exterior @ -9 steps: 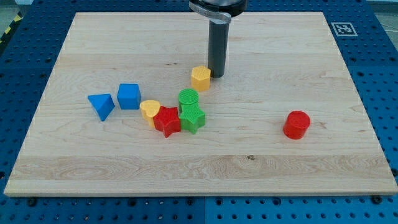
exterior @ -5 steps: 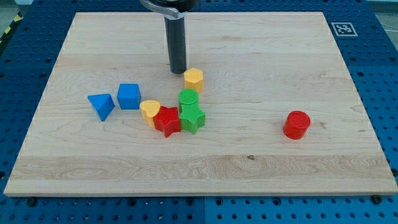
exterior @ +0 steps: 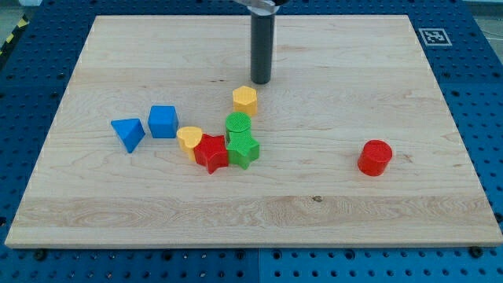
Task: Move yellow hexagon parallel right to blue cube
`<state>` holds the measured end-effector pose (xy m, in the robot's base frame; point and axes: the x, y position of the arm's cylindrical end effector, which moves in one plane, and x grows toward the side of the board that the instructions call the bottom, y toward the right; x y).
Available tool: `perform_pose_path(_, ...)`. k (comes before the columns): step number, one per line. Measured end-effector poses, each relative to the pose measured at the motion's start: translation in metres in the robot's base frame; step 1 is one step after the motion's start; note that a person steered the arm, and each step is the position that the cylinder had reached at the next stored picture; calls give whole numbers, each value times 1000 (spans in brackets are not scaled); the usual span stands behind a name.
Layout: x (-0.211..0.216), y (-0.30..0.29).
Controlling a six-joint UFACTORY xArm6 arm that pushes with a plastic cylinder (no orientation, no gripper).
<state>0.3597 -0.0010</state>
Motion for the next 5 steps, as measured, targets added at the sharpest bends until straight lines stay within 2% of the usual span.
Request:
perform_pose_path(2, 3, -43)
perform_pose_path(3, 3, -30)
perform_pose_path(5, 9, 32)
